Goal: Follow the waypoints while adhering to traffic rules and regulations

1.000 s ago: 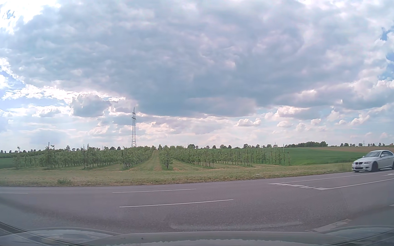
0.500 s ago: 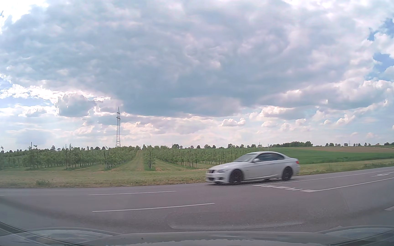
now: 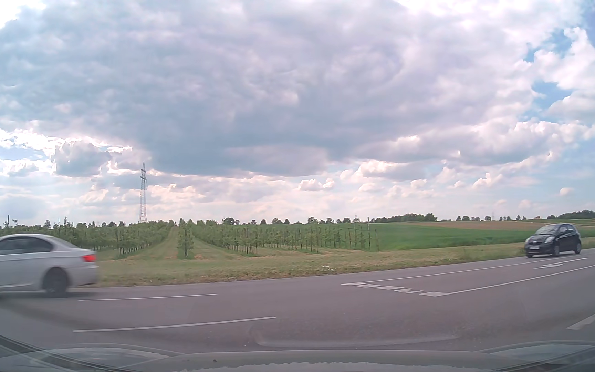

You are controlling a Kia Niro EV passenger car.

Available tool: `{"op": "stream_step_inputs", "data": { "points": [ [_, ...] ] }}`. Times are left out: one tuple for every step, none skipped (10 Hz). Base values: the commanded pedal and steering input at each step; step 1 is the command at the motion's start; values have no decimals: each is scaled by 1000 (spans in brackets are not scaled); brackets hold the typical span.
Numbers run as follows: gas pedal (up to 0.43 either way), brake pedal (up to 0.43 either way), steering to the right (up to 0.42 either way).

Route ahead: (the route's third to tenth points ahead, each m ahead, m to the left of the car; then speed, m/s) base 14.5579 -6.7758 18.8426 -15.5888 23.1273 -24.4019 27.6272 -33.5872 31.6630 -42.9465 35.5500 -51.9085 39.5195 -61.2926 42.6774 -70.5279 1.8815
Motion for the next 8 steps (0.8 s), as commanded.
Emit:
{"op": "stream_step_inputs", "data": {
  "points": [
    [280,18,491],
    [240,18,500],
    [228,18,516],
    [228,18,523],
    [240,18,524],
    [268,18,524],
    [268,18,524],
    [287,18,523]
  ]
}}
